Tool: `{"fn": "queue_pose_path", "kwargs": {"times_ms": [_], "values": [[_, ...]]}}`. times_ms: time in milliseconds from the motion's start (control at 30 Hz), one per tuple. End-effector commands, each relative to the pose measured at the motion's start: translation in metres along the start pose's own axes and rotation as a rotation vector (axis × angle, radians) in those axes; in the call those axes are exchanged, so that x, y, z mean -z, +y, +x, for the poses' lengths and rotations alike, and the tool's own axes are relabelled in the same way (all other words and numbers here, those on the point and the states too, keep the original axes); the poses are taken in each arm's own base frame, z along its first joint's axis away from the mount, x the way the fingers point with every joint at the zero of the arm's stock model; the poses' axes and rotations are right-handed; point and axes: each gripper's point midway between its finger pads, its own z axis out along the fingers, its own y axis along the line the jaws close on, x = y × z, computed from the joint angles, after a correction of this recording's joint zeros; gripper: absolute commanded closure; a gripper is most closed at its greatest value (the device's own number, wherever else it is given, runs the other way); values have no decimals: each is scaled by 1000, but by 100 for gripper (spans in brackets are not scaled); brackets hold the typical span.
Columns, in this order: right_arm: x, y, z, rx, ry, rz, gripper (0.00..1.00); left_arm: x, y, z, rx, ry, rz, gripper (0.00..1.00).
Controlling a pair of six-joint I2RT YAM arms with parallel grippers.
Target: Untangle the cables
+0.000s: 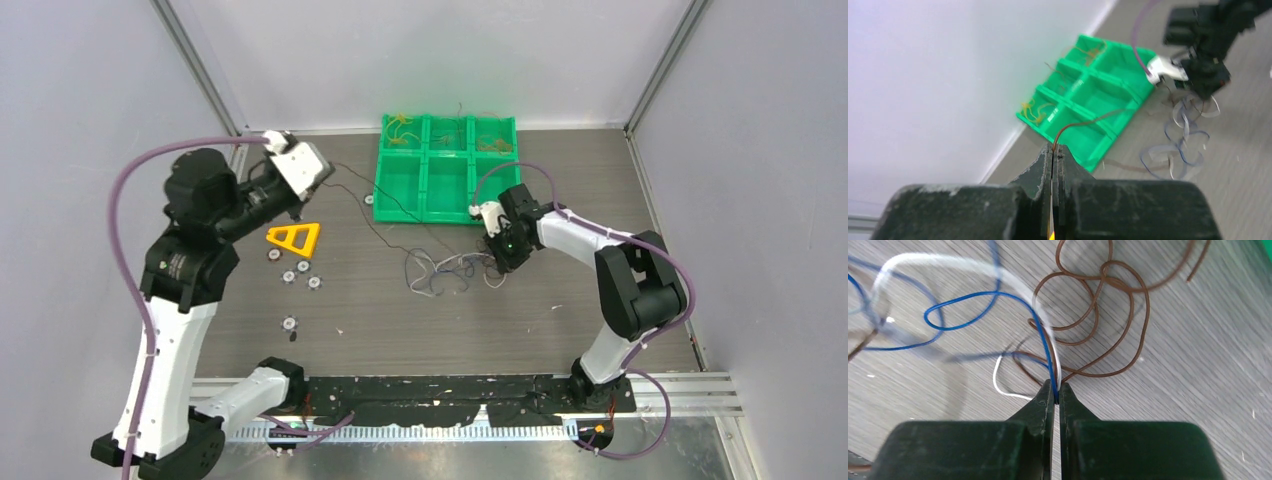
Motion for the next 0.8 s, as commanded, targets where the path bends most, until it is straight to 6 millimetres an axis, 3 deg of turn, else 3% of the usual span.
{"fn": "queue_pose_path", "kwargs": {"times_ms": [0, 133, 300, 467, 600, 700, 767], "values": [[13, -33, 27, 42, 60, 97, 94, 21, 34, -45, 137, -98, -138, 100], [13, -50, 46, 54, 113, 118, 88, 42, 58, -80, 172, -181, -243, 100], [17, -51, 58, 60, 133, 106, 75, 60, 80, -110, 194, -266, -345, 100], [23, -51, 62, 80, 137, 116, 63, 70, 89, -128, 216, -302, -373, 100], [30, -57, 72, 120, 155, 139, 55, 89, 109, -147, 228, -348, -471, 100], [34, -63, 80, 120, 171, 149, 60, 101, 114, -164, 250, -412, -496, 100], [36, -66, 83, 113, 182, 154, 84, 112, 126, -170, 249, -433, -571, 100]]}}
